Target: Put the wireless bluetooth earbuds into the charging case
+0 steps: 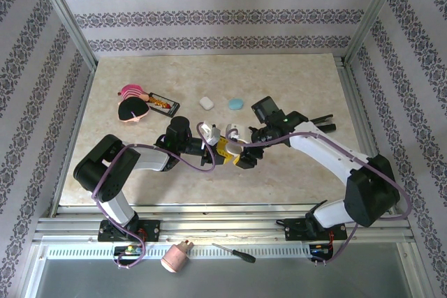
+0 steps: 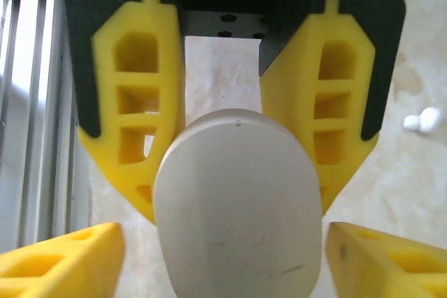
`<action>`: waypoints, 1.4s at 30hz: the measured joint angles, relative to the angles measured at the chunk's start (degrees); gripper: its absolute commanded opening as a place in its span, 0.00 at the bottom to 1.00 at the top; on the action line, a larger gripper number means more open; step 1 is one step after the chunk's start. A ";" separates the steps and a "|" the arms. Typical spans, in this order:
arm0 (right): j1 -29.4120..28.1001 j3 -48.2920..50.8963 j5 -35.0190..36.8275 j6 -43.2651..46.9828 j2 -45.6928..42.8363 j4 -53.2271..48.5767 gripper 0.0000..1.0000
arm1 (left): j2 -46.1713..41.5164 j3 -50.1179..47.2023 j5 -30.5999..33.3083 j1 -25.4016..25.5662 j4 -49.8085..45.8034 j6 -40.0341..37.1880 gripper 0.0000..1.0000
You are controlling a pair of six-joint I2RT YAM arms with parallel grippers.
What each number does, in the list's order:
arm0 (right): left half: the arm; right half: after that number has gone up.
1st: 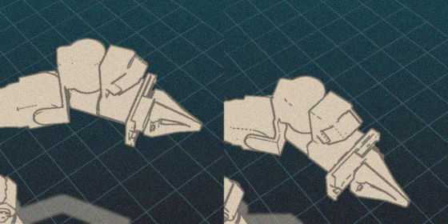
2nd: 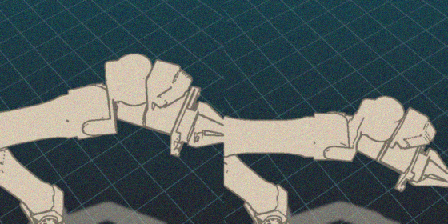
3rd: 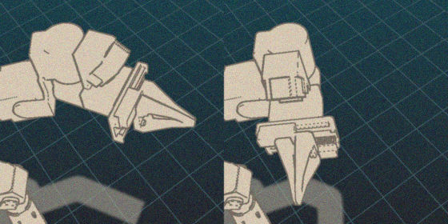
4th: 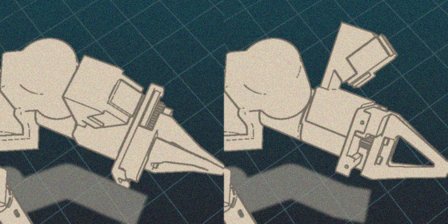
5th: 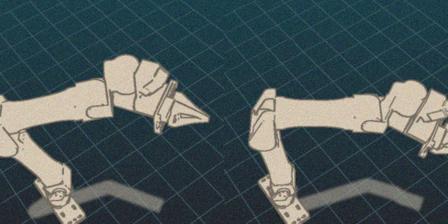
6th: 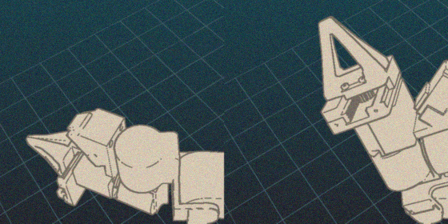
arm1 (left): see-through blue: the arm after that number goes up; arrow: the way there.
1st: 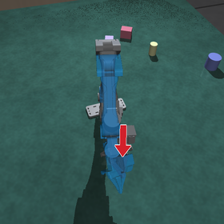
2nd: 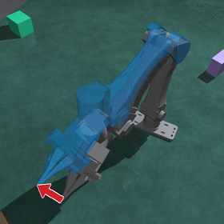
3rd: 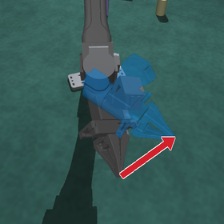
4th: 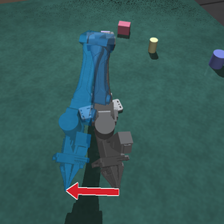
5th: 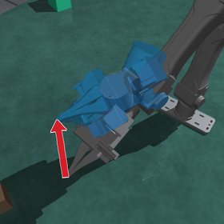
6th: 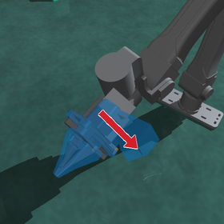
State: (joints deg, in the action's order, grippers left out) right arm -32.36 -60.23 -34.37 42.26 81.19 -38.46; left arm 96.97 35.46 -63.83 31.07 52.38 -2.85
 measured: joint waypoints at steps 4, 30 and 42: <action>1.25 0.02 -0.04 -0.26 -3.85 -0.55 0.92 | 0.00 0.00 0.28 0.00 1.77 1.49 0.26; 9.73 10.91 -5.55 -34.95 -16.15 31.28 0.95 | 2.86 5.18 2.89 -1.90 23.71 19.06 0.27; 9.73 10.88 -3.76 -34.93 -14.53 34.23 0.95 | 1.55 5.18 4.57 -2.29 23.56 20.48 0.27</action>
State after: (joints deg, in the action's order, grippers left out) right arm -22.63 -49.34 -38.13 7.33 66.65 -4.23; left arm 98.52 40.64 -59.27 28.77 75.94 17.63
